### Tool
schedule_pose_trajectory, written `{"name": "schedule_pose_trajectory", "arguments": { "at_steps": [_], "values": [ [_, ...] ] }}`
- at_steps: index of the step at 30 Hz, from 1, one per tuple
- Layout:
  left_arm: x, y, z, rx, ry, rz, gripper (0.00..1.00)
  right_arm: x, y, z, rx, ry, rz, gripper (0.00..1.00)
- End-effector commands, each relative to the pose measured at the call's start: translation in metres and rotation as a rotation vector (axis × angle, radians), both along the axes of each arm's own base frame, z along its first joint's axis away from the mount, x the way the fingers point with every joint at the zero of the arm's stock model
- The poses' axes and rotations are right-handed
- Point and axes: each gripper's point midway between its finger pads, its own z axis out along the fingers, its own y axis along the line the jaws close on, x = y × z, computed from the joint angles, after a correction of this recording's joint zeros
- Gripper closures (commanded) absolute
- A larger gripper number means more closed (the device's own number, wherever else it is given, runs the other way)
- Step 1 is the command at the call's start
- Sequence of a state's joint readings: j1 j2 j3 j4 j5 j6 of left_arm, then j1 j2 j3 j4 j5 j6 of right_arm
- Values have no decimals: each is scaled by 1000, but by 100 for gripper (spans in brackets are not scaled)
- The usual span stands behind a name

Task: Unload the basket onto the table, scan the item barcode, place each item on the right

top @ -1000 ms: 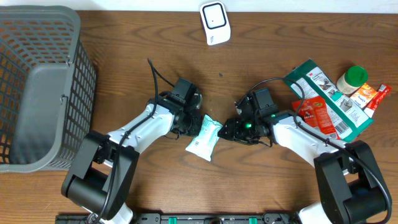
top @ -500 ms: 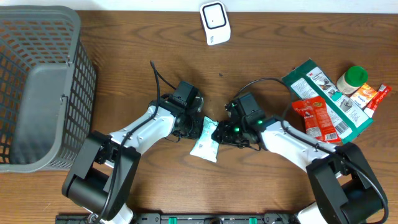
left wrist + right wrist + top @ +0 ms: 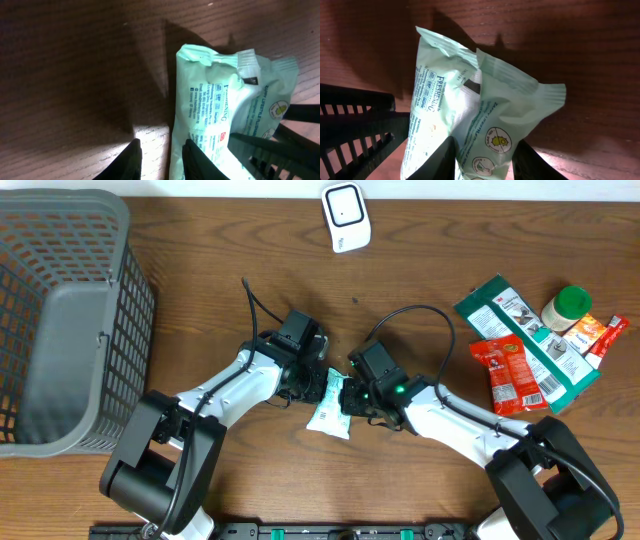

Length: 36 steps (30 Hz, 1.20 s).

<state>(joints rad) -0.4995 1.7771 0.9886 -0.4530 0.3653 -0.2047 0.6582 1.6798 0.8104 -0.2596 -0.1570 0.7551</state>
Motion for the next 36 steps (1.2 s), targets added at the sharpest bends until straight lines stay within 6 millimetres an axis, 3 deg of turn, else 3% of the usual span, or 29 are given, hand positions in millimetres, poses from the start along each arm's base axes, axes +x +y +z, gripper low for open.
{"name": "schedule_pose_trajectory", "arguments": {
  "at_steps": [1, 7, 11, 15, 18, 23, 29, 33, 36],
  "values": [
    [-5, -1, -4, -10, 16, -15, 71, 1, 2, 2, -39, -42, -12, 68],
    [-2, -3, -4, -17, 4, -15, 71, -4, -4, -12, -56, -1, -88, 69],
    [-2, -3, -4, -17, 4, -15, 71, -5, -7, -16, -68, 5, -93, 91],
    [-2, -3, -3, -18, 2, -15, 71, -1, -10, -15, -64, 3, -108, 99],
    [1, -4, 1, -26, -14, -15, 71, 3, -13, -11, -61, -14, -70, 99],
    [19, -3, 29, -65, -95, 11, 72, 18, -21, 17, -60, -128, 41, 99],
    [37, 8, 74, -121, -215, 59, 69, 27, -19, 73, -59, -360, 234, 99],
    [52, 31, 102, -138, -298, 129, 65, 28, -20, 106, -67, -488, 320, 99],
    [65, 59, 123, -141, -361, 211, 62, 31, -27, 129, -88, -545, 329, 99]
  ]
}}
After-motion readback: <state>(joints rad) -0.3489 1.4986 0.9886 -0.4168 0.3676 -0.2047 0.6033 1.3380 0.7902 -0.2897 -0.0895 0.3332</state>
